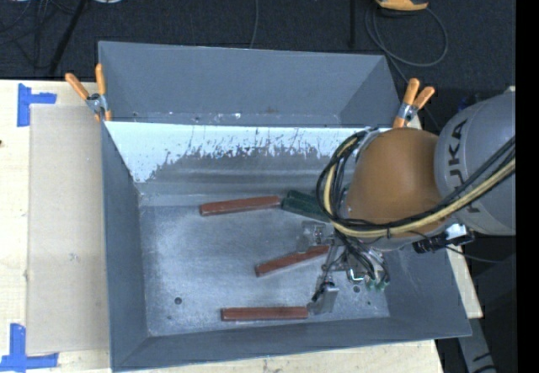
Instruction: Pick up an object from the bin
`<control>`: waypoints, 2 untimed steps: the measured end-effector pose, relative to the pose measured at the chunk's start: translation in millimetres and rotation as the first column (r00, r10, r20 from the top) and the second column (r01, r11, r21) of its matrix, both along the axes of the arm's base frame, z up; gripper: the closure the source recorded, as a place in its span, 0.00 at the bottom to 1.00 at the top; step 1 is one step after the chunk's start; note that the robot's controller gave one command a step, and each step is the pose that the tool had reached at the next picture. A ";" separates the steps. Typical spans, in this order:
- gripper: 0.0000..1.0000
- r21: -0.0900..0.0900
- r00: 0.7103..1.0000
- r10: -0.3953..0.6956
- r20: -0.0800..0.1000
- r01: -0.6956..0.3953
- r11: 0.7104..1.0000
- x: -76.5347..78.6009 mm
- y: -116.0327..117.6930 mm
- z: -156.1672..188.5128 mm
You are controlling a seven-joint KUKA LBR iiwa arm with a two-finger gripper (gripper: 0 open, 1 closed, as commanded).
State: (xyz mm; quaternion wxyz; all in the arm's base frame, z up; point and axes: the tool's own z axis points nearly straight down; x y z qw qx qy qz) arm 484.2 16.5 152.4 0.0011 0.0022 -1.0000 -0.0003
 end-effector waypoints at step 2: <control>1.00 0.000 0.952 0.307 0.002 -0.307 0.952 77.7 22.9 -83.0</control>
Offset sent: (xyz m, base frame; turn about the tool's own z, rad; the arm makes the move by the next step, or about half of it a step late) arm 0.0776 0.0223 -0.0824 -0.3156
